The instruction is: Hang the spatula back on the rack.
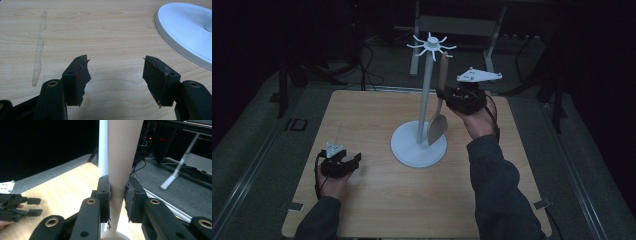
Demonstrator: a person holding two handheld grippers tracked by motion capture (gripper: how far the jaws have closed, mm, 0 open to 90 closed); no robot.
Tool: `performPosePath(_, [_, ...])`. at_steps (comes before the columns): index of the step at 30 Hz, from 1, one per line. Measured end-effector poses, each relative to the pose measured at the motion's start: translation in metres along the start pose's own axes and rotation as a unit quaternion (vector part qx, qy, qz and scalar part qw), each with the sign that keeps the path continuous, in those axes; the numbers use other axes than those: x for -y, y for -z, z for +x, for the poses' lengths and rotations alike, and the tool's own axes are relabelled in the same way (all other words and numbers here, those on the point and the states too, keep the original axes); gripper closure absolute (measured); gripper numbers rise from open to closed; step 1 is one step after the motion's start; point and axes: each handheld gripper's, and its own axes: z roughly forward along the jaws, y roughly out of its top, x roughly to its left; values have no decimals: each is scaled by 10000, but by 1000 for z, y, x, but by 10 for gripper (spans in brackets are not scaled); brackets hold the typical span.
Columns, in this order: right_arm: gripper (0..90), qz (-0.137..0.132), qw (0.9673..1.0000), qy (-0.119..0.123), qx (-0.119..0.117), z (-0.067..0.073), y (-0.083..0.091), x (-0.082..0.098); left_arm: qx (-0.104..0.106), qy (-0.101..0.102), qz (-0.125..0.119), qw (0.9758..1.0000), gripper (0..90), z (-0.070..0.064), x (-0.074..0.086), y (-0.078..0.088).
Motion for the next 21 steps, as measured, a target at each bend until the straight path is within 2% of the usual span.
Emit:
performPosePath(2, [673, -43, 10000, 5, -6, 0, 0, 1, 0, 5, 5, 10000, 375, 0, 0, 0])
performPosePath(4, [673, -53, 10000, -3, 9, 0, 1, 2, 0, 5, 5, 10000, 374, 0, 0, 0])
performPosePath(5, [632, -53, 10000, -3, 9, 0, 1, 2, 1, 1, 12, 10000, 374, 0, 0, 0])
performPosePath(6, [540, -55, 10000, 9, 59, -1, 2, 5, 1, -1, 11, 10000, 375, 0, 0, 0])
performPosePath(11, [408, -21, 9998, 21, 191, -1, 4, 11, 1, -13, 11, 10000, 374, -1, 0, -1])
performPosePath(17, [312, 30, 9996, 2, 292, 3, 13, 21, 1, -2, 6, 10000, 374, -1, 0, -1])
performPosePath(21, [299, 76, 9992, 31, 384, 3, 19, 31, 2, -13, 22, 10000, 374, -1, 0, -1])
